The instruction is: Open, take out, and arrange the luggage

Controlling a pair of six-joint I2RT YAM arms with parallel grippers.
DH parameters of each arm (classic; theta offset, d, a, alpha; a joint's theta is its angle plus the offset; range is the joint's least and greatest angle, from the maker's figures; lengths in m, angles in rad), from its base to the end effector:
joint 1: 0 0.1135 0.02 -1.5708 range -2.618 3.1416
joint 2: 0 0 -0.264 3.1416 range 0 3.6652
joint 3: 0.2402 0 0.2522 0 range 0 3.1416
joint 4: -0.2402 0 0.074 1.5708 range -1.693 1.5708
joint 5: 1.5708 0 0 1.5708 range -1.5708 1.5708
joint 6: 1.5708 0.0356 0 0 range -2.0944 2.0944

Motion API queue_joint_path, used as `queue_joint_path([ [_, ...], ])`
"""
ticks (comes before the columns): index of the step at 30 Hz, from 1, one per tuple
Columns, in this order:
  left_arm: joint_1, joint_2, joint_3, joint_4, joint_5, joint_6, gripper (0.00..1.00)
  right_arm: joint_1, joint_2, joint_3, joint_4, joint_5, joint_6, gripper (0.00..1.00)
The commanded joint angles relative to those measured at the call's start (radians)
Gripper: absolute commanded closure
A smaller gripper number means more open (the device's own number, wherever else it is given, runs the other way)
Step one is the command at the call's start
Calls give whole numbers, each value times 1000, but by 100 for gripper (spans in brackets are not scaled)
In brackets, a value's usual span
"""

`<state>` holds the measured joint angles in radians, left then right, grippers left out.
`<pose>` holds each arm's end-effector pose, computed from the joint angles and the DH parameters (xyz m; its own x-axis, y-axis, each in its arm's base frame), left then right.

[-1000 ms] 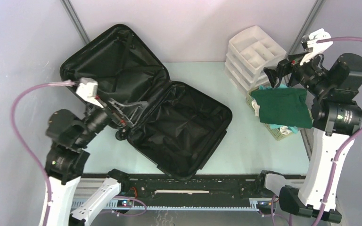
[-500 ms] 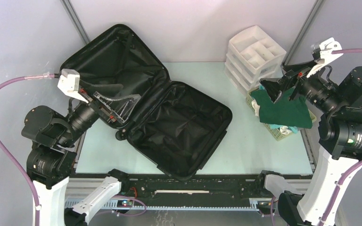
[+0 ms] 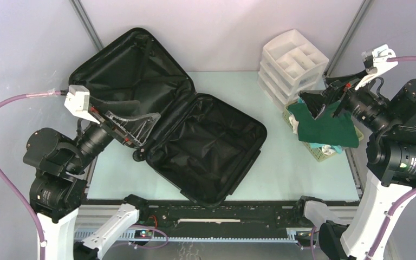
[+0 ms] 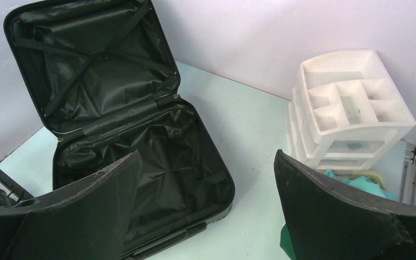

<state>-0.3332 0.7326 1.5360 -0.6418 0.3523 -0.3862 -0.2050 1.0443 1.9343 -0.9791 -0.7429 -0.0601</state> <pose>0.0495 -0.0301 0.5253 -0.0960 -0.3409 -0.9352 0.6398 0.6986 -0.3203 0.0976 0.0043 0.5609 -0.0563 -0.0335 -0.9979 -0.5140 0.8578 0.0003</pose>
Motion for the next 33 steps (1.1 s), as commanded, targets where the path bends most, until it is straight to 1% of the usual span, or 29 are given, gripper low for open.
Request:
queue_joint_path([
  [1, 7, -22, -55, 27, 13, -11, 0, -14, -6, -2, 12, -30, 31, 0],
  [13, 8, -38, -102, 49, 17, -13, 0, -16, -9, -41, 15, -28, 4, 0],
  [33, 7, -35, -130, 60, 16, -5, 0, -29, 0, -27, 1, -78, -5, 0],
])
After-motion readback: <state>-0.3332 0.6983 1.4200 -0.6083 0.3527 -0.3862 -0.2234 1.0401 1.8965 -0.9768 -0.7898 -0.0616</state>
